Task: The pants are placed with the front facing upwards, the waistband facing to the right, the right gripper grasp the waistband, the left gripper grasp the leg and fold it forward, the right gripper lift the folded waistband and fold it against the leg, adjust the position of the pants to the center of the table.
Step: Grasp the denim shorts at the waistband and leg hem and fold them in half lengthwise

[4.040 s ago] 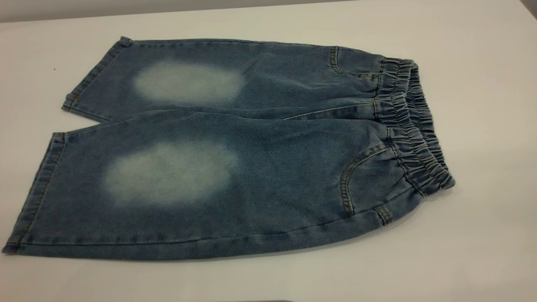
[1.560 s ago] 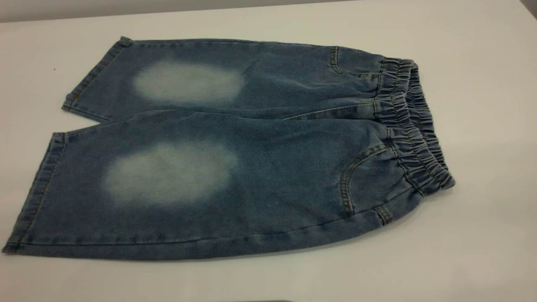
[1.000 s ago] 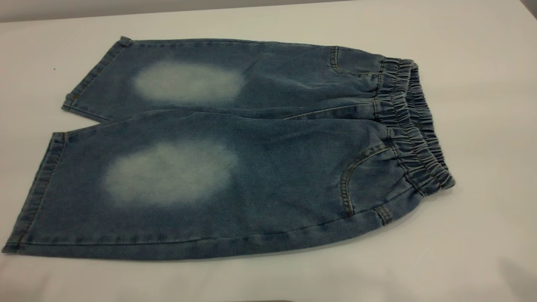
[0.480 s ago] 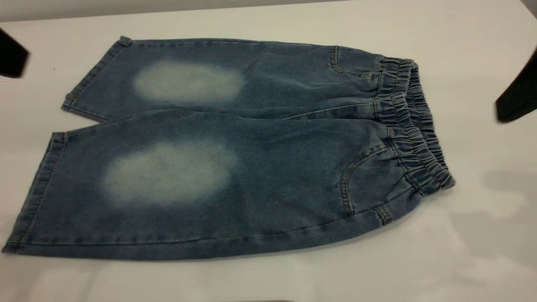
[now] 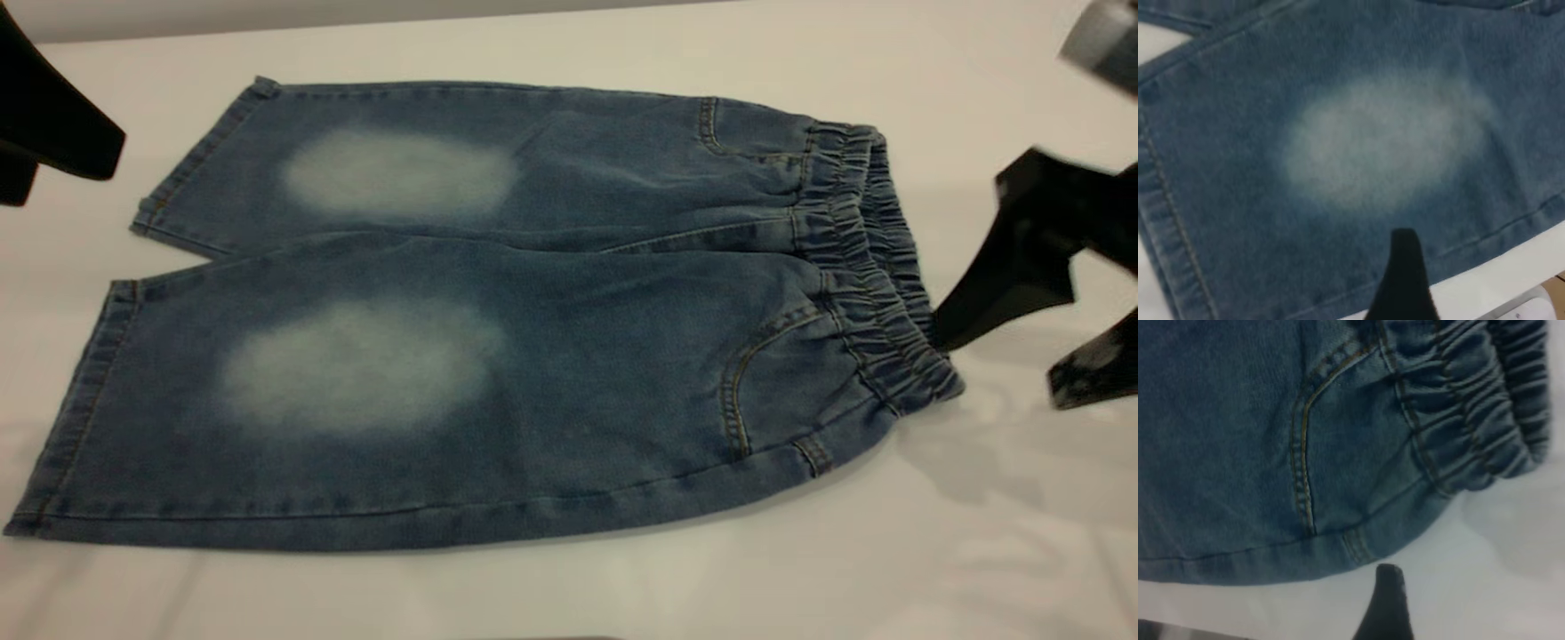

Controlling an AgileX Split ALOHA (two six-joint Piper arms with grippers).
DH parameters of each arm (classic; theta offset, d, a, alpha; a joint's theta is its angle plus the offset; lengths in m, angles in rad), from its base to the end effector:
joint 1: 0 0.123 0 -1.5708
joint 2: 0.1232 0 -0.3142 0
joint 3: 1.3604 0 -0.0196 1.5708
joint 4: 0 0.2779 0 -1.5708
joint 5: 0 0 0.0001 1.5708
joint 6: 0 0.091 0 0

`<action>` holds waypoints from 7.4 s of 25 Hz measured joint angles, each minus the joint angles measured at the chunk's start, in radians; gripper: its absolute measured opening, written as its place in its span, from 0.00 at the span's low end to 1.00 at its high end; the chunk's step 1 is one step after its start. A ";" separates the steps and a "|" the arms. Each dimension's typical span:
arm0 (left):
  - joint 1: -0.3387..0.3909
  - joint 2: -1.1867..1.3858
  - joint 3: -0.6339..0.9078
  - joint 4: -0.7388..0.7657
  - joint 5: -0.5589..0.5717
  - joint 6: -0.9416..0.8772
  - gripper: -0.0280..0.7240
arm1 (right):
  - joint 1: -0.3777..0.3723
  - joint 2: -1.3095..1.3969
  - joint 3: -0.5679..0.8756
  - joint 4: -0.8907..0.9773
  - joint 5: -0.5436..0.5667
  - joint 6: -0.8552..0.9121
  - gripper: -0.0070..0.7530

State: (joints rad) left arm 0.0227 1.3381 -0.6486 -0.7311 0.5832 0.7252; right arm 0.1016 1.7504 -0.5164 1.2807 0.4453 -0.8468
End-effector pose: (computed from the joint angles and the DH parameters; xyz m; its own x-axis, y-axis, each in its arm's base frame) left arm 0.2478 -0.0279 0.2202 -0.8555 0.0573 -0.5146 0.2303 0.9322 -0.2791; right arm 0.2443 0.0627 0.0982 -0.9591 0.2626 -0.1056 0.1832 0.8603 0.4757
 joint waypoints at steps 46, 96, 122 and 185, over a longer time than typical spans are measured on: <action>-0.127 0.000 0.000 -0.006 -0.047 0.051 0.74 | -0.115 0.313 -0.091 0.459 0.203 -0.486 0.69; -0.127 0.448 -0.010 0.841 -0.071 -0.266 0.71 | -0.116 0.394 -0.101 0.544 0.337 -0.681 0.06; -0.124 0.641 -0.030 0.910 -0.233 -0.346 0.18 | -0.116 0.394 -0.101 0.544 0.343 -0.686 0.08; -0.222 0.805 -0.760 1.206 -0.338 -0.835 0.21 | -0.116 0.285 -0.272 0.530 0.210 0.219 0.08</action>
State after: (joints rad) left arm -0.1994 2.1434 -1.4086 0.4748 0.2449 -0.1094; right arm -0.0146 2.0351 -0.7888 1.8108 0.6556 -0.6276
